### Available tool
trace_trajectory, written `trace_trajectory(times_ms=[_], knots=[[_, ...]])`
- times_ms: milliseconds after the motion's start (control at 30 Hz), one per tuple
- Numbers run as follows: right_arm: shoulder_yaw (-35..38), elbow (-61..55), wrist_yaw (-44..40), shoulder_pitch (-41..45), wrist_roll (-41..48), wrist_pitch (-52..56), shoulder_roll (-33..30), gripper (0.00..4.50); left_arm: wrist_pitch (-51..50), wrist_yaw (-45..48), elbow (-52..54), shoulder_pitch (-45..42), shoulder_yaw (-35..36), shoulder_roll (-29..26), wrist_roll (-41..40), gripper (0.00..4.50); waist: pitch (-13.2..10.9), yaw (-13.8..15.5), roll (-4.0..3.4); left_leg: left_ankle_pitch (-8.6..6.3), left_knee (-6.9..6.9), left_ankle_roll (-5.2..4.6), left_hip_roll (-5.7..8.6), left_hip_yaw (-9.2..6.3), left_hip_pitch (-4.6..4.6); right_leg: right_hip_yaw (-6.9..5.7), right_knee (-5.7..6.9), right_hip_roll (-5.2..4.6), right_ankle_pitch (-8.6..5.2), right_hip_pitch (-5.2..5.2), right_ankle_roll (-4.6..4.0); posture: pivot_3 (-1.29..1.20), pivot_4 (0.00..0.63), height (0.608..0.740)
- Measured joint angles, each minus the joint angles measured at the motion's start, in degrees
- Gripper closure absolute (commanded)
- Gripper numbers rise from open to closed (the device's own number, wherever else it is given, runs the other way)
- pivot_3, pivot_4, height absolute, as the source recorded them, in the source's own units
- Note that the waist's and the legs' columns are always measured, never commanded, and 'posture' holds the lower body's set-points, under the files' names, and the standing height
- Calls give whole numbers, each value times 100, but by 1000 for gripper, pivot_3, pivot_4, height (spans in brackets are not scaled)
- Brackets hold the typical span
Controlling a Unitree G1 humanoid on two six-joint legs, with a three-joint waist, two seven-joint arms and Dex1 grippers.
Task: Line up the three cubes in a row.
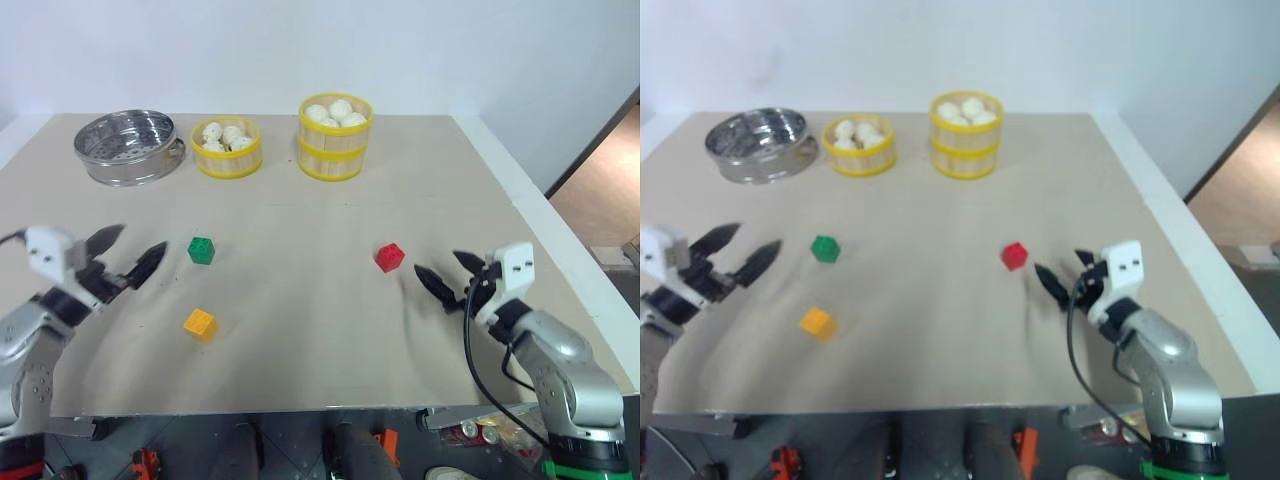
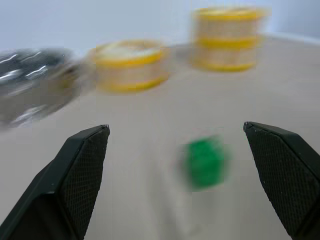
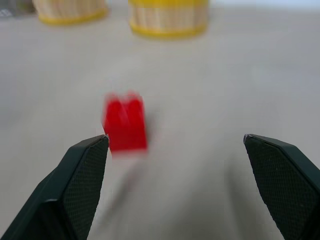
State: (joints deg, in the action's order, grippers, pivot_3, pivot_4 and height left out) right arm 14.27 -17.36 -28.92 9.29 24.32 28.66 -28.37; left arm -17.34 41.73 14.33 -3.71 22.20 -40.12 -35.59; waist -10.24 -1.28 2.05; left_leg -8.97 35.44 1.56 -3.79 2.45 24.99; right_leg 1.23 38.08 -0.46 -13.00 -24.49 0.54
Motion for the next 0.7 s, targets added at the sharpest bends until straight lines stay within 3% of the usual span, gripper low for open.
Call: trace_trajectory(times_ms=[100,400,633,700], knots=[[-253,-85,194,474,-36,261,3,0,-356,624,671,-62,-617,-415,-118,47,5,-7,-9,-1,-4,1,1,11,-11,11,-1,0,-2,5,-1,0,150,740],[-1075,641,473,1048,-433,684,261,0,-630,1647,586,-748,-2247,-457,250,47,5,2,-9,-2,-8,2,2,1,12,12,1,17,-11,-16,4,0,150,740],[-1258,1019,432,1174,-652,853,262,0,-485,1933,223,-1176,-2582,-302,617,47,5,3,-9,-3,-6,1,2,-1,15,13,3,19,-10,-18,9,0,150,740],[-1266,1089,427,1146,-673,840,269,578,-446,1987,192,-1189,-2595,-302,666,0,5,0,-8,-3,-5,1,2,1,15,16,3,19,-9,-19,9,0,150,740]])
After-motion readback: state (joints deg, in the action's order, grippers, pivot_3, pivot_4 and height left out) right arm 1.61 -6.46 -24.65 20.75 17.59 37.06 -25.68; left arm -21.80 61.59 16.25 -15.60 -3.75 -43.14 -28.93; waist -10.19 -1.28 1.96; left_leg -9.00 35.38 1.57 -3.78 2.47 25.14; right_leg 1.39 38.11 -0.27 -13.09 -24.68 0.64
